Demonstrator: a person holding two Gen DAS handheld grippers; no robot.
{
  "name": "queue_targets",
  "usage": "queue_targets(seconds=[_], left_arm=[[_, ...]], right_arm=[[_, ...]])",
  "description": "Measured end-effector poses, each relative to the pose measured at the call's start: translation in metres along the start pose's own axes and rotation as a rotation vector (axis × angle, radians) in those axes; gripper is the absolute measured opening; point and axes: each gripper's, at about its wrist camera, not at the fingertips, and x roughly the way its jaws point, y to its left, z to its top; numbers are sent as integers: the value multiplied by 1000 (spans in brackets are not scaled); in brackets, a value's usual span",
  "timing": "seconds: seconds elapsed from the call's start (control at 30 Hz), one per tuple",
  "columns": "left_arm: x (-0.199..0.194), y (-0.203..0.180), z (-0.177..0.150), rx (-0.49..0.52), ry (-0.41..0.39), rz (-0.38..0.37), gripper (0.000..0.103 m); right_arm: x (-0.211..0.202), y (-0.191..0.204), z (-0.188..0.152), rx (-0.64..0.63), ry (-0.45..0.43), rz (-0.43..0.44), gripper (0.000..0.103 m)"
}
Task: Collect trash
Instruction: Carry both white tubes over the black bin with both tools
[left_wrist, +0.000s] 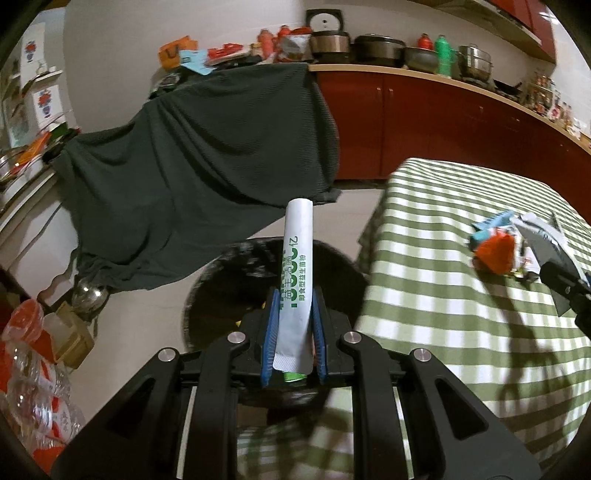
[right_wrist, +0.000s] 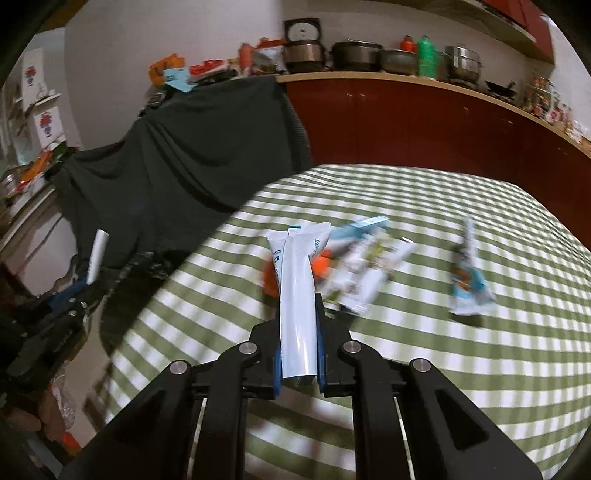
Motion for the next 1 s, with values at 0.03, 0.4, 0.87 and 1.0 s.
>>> queue_targets(seconds=[0.03,0.4,0.87,1.0], left_arm=[[1,5,-1,-5,2,10,17],[9,56,0,-71,-2,97,17],[32,73,0,-86,21,121,17],[41,77,1,-94,32,118,17]], right_arm=[[0,6,1,-7,-5,9,14],[20,77,20,-85,-24,144,14],[52,125,25,-148,16,202,14],[62,131,24,-154,34,201,14]])
